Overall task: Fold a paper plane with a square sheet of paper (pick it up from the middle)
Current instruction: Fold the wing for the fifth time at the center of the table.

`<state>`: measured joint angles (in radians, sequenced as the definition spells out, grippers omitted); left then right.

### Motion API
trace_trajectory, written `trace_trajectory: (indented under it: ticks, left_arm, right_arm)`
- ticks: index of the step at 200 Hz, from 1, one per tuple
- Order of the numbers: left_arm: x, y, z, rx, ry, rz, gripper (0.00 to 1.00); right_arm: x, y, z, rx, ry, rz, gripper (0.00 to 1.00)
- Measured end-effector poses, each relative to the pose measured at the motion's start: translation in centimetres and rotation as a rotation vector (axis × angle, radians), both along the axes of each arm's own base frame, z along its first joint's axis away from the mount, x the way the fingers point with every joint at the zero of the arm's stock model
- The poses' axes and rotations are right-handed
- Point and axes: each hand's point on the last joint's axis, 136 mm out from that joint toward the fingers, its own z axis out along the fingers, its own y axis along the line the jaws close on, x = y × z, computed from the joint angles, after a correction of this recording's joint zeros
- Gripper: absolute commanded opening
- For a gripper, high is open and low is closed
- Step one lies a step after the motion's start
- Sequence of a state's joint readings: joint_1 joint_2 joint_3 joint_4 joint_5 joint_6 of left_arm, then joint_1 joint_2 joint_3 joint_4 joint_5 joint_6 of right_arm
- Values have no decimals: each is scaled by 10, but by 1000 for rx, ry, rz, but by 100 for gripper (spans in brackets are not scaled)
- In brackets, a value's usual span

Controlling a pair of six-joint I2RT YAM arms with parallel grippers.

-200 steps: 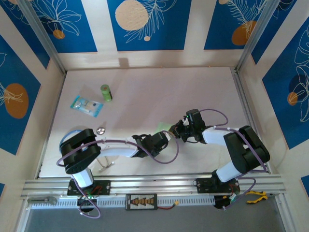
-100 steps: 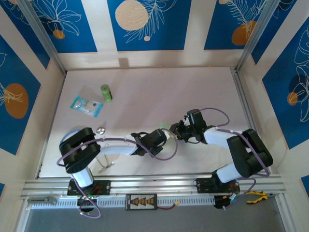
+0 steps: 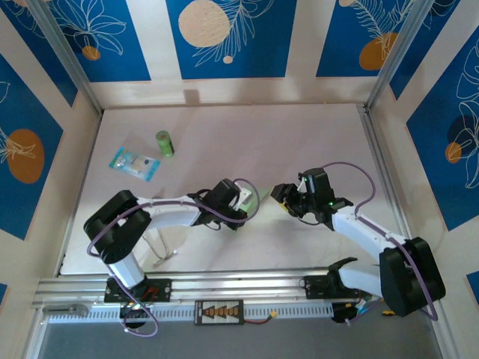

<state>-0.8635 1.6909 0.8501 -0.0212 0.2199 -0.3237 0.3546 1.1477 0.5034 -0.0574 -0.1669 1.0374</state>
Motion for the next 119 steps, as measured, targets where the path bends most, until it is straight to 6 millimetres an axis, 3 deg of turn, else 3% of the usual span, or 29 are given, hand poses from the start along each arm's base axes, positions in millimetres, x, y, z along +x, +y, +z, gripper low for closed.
trace_trajectory:
  ticks: [48,119]
  left_arm:
    - [-1,-12,4,-115,91,-1,0]
    - [-6,-14,-15,-163,198,49,0]
  right_arm:
    - [-11,-5,-12,-9,30,-3,54]
    - [-15,-5,-18,-2,45,-3,53]
